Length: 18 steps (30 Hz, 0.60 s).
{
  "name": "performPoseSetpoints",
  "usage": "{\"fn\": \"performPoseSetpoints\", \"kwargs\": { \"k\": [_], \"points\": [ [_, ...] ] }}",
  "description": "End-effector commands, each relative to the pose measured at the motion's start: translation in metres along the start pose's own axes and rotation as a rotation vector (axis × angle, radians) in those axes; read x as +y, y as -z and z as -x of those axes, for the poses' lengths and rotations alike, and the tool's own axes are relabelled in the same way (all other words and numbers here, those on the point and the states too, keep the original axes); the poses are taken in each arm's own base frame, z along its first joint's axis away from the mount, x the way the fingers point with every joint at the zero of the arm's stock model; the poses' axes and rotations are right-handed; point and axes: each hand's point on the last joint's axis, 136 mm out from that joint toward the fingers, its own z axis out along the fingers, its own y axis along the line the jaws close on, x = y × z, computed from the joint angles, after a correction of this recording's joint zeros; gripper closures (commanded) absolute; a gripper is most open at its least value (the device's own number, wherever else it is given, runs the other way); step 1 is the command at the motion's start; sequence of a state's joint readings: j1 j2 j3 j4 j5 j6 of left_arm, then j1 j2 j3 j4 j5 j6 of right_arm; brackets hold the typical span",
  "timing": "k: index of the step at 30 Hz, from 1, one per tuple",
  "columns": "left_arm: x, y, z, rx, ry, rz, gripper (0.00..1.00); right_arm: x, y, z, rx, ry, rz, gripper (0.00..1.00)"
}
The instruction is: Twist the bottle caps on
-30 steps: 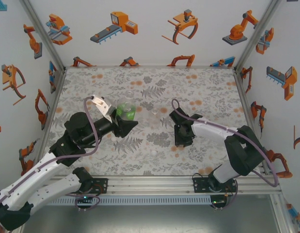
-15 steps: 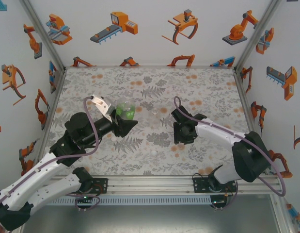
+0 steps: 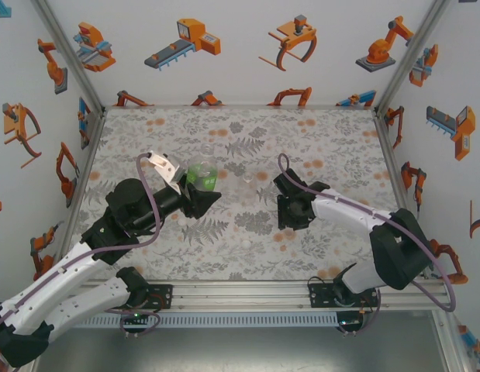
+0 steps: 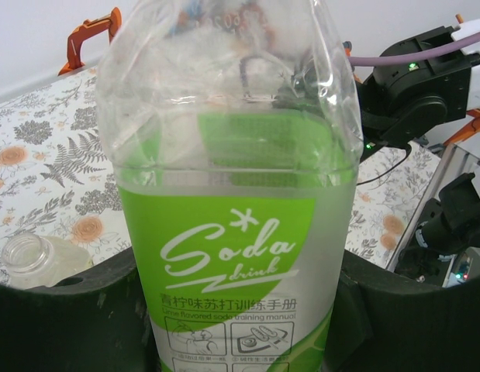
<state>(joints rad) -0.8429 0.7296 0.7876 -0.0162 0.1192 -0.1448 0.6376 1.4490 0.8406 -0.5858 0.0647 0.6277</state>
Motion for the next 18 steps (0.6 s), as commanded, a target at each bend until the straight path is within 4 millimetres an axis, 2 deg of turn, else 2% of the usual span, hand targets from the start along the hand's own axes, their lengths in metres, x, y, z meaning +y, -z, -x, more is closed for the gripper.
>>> {"fn": "performPoseSetpoints", "kwargs": {
  "k": [1, 12, 18],
  "points": [
    [0.0027, 0.0023, 0.0047, -0.029, 0.011, 0.013, 1.0, -0.0018, -0.0056, -0.0031, 0.012, -0.006, -0.005, 0.55],
    [0.0055, 0.0033, 0.0053, -0.032, 0.014, 0.029, 1.0, -0.0038, -0.0144, -0.0091, 0.041, 0.002, -0.016, 0.55],
    [0.0066, 0.0025, 0.0047, -0.03, 0.013, 0.034, 1.0, -0.0027, -0.0115, -0.007, 0.03, 0.001, -0.009, 0.55]
  ]
}}
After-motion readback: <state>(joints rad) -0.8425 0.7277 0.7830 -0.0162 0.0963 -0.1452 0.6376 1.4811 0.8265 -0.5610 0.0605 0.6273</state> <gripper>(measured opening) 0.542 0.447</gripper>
